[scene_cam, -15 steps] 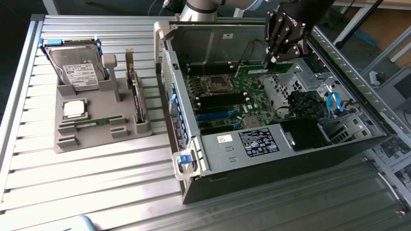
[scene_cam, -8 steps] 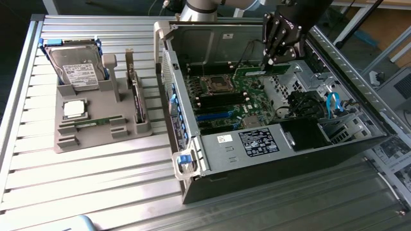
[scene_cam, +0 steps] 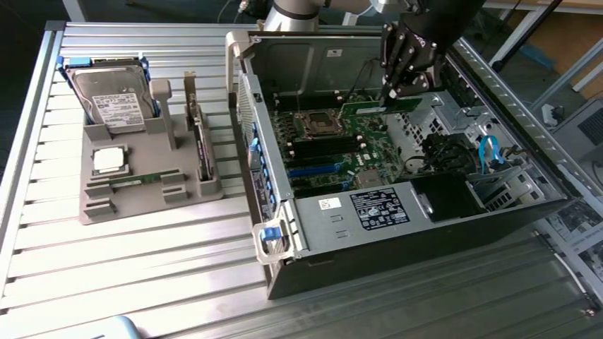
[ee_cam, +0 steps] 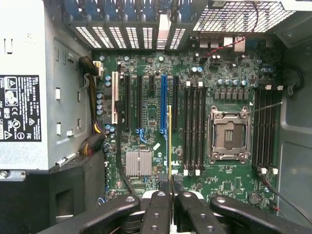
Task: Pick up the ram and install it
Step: 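Insert the ram into the slot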
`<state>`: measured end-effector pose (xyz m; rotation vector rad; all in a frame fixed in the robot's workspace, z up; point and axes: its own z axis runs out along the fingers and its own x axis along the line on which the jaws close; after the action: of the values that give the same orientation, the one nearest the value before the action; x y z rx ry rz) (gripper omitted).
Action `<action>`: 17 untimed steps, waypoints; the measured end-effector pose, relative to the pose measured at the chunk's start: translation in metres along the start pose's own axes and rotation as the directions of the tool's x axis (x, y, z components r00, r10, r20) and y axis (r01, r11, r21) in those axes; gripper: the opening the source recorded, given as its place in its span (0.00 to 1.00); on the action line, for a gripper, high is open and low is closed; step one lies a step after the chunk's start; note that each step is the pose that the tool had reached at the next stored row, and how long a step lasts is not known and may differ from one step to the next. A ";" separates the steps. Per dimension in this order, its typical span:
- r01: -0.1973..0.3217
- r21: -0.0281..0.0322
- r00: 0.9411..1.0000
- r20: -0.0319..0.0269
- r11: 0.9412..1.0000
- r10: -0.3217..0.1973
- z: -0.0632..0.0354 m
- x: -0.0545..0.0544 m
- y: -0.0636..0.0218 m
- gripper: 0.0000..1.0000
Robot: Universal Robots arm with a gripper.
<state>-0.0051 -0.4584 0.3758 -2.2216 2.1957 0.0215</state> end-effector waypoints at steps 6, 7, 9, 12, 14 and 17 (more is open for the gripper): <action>0.000 0.000 1.000 0.000 1.000 0.000 0.0041 0.000 0.0041 0.12; 0.000 0.000 1.000 0.000 1.000 0.000 0.0047 0.000 0.0048 0.12; 0.000 0.000 1.000 0.000 1.000 0.000 0.0064 0.000 0.0068 0.12; 0.000 0.000 1.000 0.000 1.000 0.000 0.0082 0.000 0.0085 0.12; 0.000 0.000 1.000 0.000 1.000 0.000 0.0094 0.000 0.0096 0.12; 0.000 0.000 1.000 0.000 1.000 0.000 0.0112 0.000 0.0109 0.12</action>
<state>-0.0159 -0.4584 0.3646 -2.2216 2.1957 0.0215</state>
